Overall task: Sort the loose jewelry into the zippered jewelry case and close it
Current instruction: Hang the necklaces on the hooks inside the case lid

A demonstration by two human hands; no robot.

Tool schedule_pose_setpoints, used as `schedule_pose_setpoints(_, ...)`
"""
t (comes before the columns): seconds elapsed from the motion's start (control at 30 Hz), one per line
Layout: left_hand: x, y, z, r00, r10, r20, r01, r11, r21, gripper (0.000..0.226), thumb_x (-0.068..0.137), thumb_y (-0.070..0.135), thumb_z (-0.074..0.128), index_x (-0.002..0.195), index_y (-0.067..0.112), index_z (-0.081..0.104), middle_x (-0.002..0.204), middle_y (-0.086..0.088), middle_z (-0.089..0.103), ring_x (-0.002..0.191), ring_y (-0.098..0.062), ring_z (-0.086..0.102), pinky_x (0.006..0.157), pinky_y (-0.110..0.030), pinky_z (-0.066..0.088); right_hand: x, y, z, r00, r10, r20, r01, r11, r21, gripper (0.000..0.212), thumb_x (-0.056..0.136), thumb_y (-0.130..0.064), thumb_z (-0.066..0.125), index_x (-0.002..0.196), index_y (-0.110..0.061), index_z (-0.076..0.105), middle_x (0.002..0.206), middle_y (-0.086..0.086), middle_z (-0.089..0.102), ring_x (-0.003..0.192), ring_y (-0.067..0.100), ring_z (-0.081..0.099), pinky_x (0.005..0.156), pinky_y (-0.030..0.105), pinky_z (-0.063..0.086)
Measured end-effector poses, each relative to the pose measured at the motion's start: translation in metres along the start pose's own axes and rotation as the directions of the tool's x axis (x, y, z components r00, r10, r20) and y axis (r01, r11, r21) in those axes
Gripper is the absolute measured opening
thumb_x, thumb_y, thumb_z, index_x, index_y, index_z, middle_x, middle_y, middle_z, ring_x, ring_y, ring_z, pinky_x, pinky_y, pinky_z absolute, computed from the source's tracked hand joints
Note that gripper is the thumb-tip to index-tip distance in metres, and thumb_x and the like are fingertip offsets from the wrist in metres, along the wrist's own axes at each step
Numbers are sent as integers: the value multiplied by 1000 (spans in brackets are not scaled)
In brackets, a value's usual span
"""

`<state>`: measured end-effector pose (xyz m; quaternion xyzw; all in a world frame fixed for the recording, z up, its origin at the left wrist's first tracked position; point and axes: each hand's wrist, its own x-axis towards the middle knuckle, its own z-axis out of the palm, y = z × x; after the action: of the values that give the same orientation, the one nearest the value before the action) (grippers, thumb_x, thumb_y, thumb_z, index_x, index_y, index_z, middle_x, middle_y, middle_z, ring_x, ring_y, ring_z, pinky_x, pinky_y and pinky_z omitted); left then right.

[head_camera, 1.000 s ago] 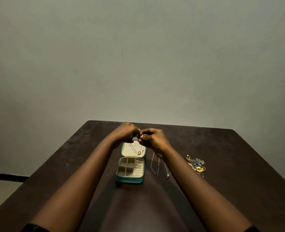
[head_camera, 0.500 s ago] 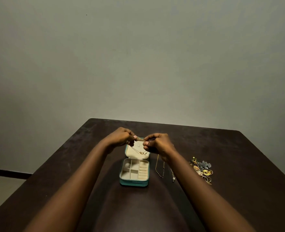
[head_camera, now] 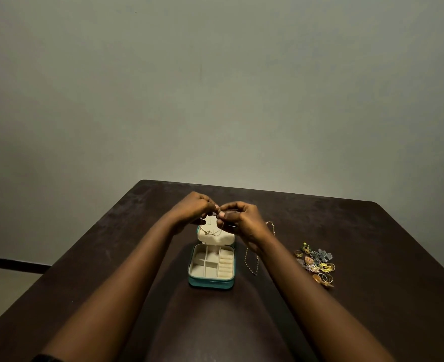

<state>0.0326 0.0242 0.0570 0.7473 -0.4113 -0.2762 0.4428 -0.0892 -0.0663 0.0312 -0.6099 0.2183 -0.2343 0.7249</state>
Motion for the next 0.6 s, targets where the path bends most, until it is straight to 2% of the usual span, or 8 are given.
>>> schedule_pose_setpoints(0.1,4,-6,-3,999,-27,-18,27,1000,-2,14,89,10,53,87,10,68,75,-4,56,71,-14,48,65,-25,42,8,1,3,997,28,-67,-28,1000,10,14,83,10,57,81,-3,61,73,12,63,60,18,60,66,30,55)
schedule_pose_setpoints(0.23,11,-18,-4,999,-40,-28,40,999,-5,18,87,3,55,100,3,68,94,-8,64,83,-15,54,66,-22,44,21,8,4,983,84,-164,-86,996,-7,21,85,11,54,73,-5,60,68,10,62,53,13,58,58,25,55)
schedule_pose_setpoints(0.37,26,-33,1,986,-39,-163,44,999,28,16,85,3,62,99,4,69,89,-5,66,75,-9,59,61,-18,48,36,20,4,969,97,-229,-126,985,-115,19,85,10,53,74,-3,60,65,11,60,49,12,57,46,21,51)
schedule_pose_setpoints(0.43,37,-40,5,960,-38,-276,64,994,87,17,83,7,67,99,6,71,93,-6,69,79,-12,63,71,-25,54,43,26,6,960,89,-265,-133,979,-152,18,84,12,53,73,-1,60,63,12,58,46,13,55,42,20,49)
schedule_pose_setpoints(0.5,46,-48,12,931,-37,-362,97,984,150,18,82,10,69,100,8,71,99,-7,70,89,-16,64,83,-28,53,50,34,8,951,65,-301,-129,972,-197,21,82,12,54,68,-2,59,61,13,57,47,16,53,42,23,47)
schedule_pose_setpoints(0.6,54,-59,24,897,-14,-441,115,972,203,16,82,11,69,98,8,71,100,-9,70,92,-18,64,83,-31,53,61,48,10,929,11,-370,-113,961,-253,27,81,11,55,61,-7,59,59,13,58,48,21,53,45,28,47)
